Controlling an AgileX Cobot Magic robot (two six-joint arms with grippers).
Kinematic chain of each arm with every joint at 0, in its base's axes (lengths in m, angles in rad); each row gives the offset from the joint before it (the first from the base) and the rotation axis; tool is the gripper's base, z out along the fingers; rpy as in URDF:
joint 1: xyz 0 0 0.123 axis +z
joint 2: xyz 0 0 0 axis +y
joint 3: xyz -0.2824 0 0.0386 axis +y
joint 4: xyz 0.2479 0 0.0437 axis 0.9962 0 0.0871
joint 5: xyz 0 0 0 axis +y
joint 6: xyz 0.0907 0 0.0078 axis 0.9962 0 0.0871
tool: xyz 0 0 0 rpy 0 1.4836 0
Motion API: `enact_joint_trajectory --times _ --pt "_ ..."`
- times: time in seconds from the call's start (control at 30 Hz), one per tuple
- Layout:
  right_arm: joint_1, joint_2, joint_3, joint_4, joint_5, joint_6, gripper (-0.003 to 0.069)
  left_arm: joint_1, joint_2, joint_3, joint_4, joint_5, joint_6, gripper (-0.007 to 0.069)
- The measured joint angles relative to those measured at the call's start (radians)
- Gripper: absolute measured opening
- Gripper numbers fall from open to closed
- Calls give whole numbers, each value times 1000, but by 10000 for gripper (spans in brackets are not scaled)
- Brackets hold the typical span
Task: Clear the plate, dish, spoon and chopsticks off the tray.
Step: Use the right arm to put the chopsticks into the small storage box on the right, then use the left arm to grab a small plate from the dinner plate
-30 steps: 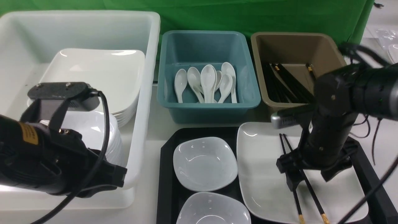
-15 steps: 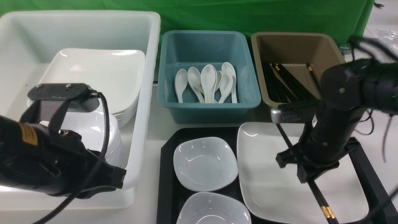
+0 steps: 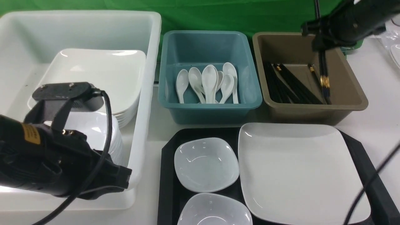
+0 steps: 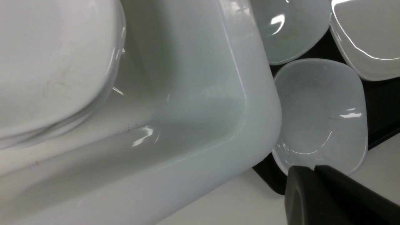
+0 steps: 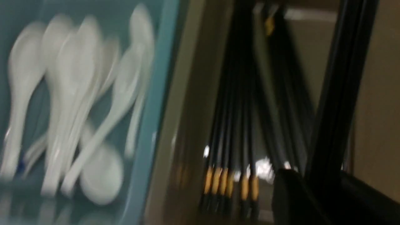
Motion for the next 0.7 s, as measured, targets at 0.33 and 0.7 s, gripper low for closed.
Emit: enact_joint_trajectory --times 0.33,0.7 --pt "-13 283 -234 -7 7 13 307 -73 96 -2 -56 80 89 1" --pt "-13 70 -197 -54 404 -88 52 -299 469 -345 158 76 -105 24"
